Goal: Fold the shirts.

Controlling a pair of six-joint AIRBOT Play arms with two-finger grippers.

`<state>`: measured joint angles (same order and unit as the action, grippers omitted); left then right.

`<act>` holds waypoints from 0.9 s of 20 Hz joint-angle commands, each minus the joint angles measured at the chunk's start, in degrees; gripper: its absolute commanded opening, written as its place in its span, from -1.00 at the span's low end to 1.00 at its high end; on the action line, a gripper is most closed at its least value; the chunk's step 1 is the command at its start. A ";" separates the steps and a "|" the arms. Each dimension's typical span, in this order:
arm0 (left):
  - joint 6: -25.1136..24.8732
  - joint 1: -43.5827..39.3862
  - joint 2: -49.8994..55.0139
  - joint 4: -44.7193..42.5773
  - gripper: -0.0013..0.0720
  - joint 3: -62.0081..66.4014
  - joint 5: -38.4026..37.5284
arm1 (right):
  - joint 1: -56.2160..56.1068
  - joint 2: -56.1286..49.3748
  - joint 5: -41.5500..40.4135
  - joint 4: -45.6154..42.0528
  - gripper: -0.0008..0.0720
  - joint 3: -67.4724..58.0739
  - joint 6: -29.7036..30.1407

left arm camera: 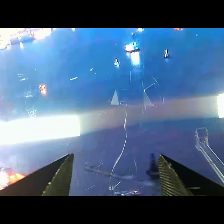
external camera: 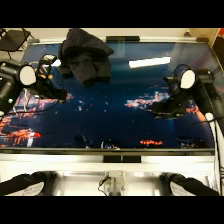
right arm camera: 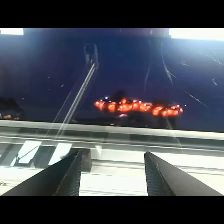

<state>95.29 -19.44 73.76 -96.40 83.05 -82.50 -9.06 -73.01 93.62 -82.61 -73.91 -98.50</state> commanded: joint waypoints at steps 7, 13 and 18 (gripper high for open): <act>-0.02 0.00 0.02 0.00 0.68 -0.02 0.02 | -0.04 -0.02 0.00 -0.02 0.42 0.00 0.00; 0.00 0.00 0.02 0.00 0.68 -0.02 0.02 | -0.04 -0.02 -0.04 0.00 0.42 0.00 -0.02; 0.90 0.02 0.50 1.33 0.68 -0.15 6.67 | -0.04 -0.02 -3.50 1.14 0.42 0.00 -0.70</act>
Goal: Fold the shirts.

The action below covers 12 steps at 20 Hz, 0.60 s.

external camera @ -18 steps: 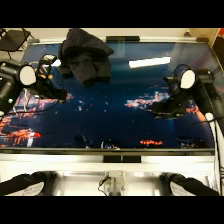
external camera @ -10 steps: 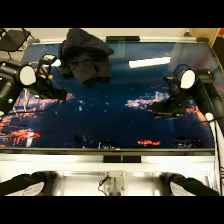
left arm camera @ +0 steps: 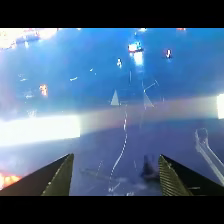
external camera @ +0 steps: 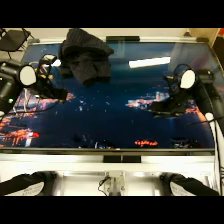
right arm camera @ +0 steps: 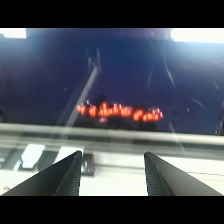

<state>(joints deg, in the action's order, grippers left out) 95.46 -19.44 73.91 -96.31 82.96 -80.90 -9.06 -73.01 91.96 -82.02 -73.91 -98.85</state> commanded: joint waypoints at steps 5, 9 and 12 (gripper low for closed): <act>1.36 -0.22 1.77 10.93 0.68 -0.07 22.88 | -0.04 -0.02 -5.79 0.28 0.42 0.00 -0.76; 1.33 0.79 3.67 10.75 0.67 0.46 34.58 | -0.04 -0.04 -10.47 1.22 0.42 0.00 -1.36; 1.36 7.23 13.88 12.24 0.68 8.20 32.70 | -0.04 -0.04 -13.62 5.09 0.42 0.00 -2.45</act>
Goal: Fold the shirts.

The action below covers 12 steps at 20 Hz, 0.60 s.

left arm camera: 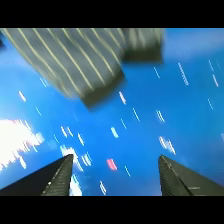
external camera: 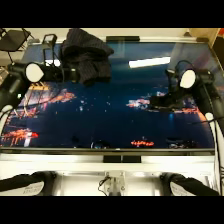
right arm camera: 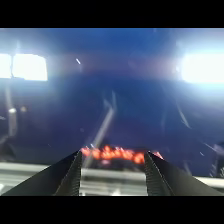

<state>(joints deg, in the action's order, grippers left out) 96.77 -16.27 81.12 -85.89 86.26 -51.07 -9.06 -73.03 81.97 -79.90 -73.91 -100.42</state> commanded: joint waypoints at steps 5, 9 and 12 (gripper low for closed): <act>0.00 14.14 29.40 25.18 0.93 21.35 -10.08 | -0.07 -0.02 -4.79 6.97 0.42 0.00 -0.83; -0.48 14.78 36.83 33.79 0.93 22.77 -4.74 | -0.07 -0.02 -4.79 7.72 0.42 0.00 -0.44; -6.84 13.55 38.77 41.77 0.87 22.77 2.29 | -0.07 0.00 -5.05 8.33 0.41 0.00 -0.09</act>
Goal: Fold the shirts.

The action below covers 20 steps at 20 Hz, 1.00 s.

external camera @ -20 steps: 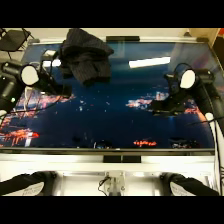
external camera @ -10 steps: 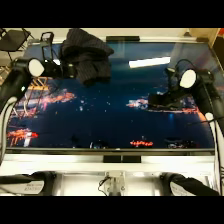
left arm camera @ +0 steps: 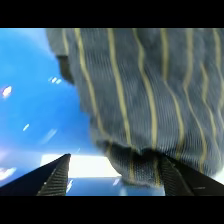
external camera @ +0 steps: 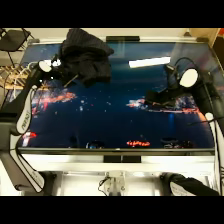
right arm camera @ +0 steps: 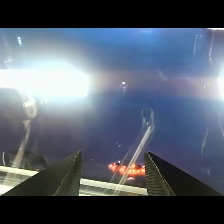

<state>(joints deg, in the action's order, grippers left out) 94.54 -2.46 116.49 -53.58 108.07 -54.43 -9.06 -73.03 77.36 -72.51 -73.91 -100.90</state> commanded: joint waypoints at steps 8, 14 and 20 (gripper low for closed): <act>-25.00 -2.93 -0.44 30.08 -0.82 4.61 1.07 | -0.04 1.20 -0.92 2.93 0.41 -0.13 3.52; -30.18 -9.68 -27.52 18.93 -0.82 6.88 -12.00 | -0.04 11.17 5.57 -16.17 0.41 -12.35 4.46; -14.16 -36.79 -36.61 1.29 -0.82 0.11 -10.27 | -0.04 23.28 -0.52 -34.53 0.41 -26.67 -2.10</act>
<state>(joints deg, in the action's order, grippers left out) 73.63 -27.27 83.31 -44.58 111.61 -67.05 -9.06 -54.89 79.88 -97.65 -94.70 -100.12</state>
